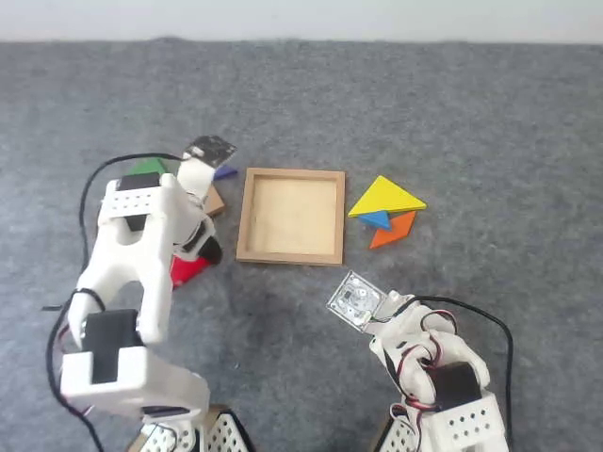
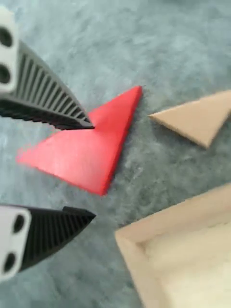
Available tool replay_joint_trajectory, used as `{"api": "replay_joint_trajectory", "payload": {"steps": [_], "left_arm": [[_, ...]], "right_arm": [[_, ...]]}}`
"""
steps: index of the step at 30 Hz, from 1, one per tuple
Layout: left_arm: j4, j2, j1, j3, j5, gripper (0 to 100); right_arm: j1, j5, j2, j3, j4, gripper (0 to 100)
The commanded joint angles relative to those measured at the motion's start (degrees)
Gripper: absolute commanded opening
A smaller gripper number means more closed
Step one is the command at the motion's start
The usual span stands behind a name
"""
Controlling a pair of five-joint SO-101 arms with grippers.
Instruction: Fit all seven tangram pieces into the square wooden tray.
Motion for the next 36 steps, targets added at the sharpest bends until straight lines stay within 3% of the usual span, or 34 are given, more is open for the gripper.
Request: {"api": "replay_joint_trajectory", "payload": {"steps": [1, 6, 8, 13, 15, 18, 20, 23, 27, 32, 36], "left_arm": [[-0.7, -0.44, -0.44, -0.04, -14.95, 25], [-0.79, -0.44, -1.32, -0.04, -9.23, 25], [-0.79, -0.44, -1.32, -0.04, -1.32, 24], [-0.7, -0.7, -1.85, -0.04, 26.37, 24], [-0.7, -1.05, -3.25, -0.04, 32.09, 24], [-0.44, -1.85, -5.89, 0.22, 32.09, 24], [-0.97, -4.31, -7.47, 2.68, 32.09, 24], [-8.18, -11.08, -7.74, 11.47, 32.09, 24], [-19.78, -19.43, -7.65, 22.11, 30.59, 25], [-20.13, -19.25, -7.47, 22.46, 30.77, 25], [-16.79, -12.13, -7.47, 15.96, 30.33, 27]], "right_arm": [[1.1, -0.35, -1.01, 0.97, -0.75, 0.8], [1.1, -0.35, -1.01, 0.97, -0.75, 0.8], [1.1, -0.35, -1.01, 0.97, -0.75, 0.8], [1.1, -0.44, -1.1, 0.97, -1.01, 0.8], [1.19, -0.35, -1.19, 0.97, -1.01, 0.8], [2.59, -0.79, -1.1, -0.7, -1.01, 0.9], [7.43, -4.48, -0.84, -3.69, -1.27, 0.9], [12.0, -4.66, -0.75, -7.12, -1.54, 0.9], [9.63, -4.31, 0.75, -7.74, -0.13, 0.9], [6.2, -7.56, 11.21, -12.75, -2.15, 0.9], [4.7, -9.85, 28.44, -22.07, -6.64, 0.9]]}}
